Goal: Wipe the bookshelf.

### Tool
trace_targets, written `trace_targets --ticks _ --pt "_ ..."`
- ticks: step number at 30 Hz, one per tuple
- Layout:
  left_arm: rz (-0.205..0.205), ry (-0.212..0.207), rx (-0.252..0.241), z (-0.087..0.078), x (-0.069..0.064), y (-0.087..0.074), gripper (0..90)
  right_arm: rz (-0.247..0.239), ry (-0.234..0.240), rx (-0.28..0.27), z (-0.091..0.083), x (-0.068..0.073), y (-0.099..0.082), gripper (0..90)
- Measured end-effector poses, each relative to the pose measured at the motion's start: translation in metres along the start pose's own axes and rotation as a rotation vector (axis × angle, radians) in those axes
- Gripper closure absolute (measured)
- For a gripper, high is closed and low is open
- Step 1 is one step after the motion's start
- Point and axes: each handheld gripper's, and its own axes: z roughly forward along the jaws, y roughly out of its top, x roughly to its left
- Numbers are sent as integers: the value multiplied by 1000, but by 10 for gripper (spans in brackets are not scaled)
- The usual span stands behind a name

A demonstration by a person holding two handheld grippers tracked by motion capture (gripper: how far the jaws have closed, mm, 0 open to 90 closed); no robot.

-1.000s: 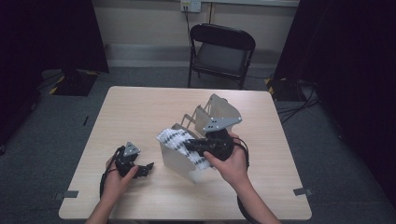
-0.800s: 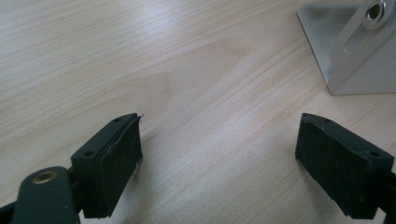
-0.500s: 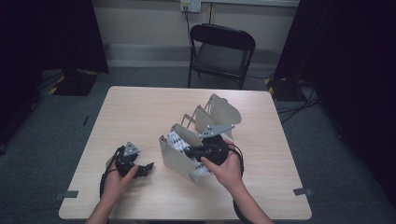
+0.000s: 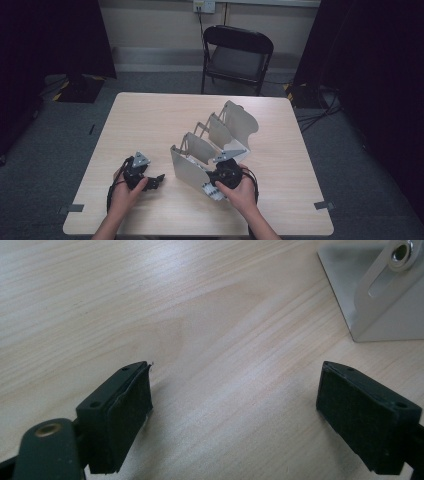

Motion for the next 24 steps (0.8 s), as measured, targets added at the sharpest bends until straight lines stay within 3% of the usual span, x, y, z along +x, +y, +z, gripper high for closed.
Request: trace_targets --ticks 11,22,24 --pt "-1 2 -2 0 0 0 141 10 -34 54 16 -4 -30 809" --pt "0 2 -2 0 0 0 142 5 -84 31 0 -10 -23 805" --pt "-1 2 -2 0 0 0 142 9 -90 7 -6 -13 -20 805"
